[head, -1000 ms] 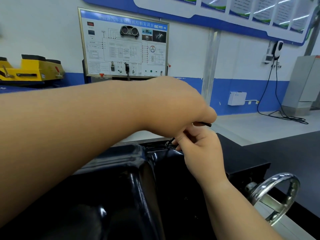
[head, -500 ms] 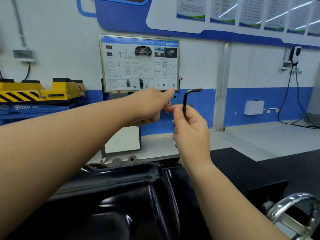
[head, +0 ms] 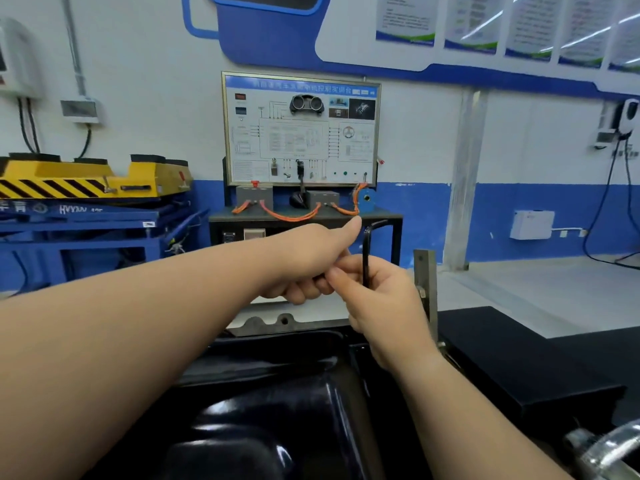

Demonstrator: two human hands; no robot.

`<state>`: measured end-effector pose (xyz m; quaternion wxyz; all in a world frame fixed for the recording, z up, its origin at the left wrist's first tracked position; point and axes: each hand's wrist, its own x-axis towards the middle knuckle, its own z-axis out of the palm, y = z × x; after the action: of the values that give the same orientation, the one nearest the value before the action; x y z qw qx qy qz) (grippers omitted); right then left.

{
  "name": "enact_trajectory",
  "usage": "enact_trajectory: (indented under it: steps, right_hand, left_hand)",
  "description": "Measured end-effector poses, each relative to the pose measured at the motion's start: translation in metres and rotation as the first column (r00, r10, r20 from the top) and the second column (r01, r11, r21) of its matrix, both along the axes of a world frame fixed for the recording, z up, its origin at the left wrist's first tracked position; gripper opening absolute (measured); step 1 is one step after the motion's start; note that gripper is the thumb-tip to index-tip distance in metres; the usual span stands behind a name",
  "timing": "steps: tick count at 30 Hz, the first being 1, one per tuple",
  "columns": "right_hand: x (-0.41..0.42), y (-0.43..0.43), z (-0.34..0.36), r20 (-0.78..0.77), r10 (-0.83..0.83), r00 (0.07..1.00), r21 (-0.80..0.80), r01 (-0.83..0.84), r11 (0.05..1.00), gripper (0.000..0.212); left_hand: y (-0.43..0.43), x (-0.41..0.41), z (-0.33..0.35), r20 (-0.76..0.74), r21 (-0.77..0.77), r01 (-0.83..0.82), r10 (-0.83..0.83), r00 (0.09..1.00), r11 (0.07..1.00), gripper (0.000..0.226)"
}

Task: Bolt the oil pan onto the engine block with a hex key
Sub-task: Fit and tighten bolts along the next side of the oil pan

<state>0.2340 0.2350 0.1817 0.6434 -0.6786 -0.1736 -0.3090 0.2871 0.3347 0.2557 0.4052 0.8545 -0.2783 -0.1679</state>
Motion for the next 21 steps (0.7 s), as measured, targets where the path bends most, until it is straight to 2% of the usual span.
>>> enact_trajectory:
  steps: [5,10,15,21]
  right_hand:
    - [-0.0013,-0.0024,-0.0008,-0.062,-0.034,0.997,-0.085,0.029,0.996,0.016]
    - [-0.001,-0.0041,-0.0015,-0.101,-0.124,0.987,-0.199,0.102,0.975,0.027]
    - [-0.0032,-0.0029,-0.0009,-0.069,-0.099,0.993,-0.229,0.08,0.97,0.016]
    - [-0.0028,-0.0052,0.0,-0.143,-0.076,0.987,-0.232,0.042,0.972,0.024]
  left_hand:
    - [0.0013,0.0015,-0.0045,-0.042,0.002,0.002,-0.002,0.999,1.0,0.068]
    - [0.0008,-0.0011,-0.0044,-0.034,0.006,-0.017,0.017,0.999,1.0,0.067]
    - [0.002,-0.0004,-0.0045,-0.042,0.001,-0.055,0.055,0.998,0.998,0.079]
    - [0.0033,-0.0003,-0.0016,-0.035,-0.029,-0.043,0.042,0.999,0.999,0.067]
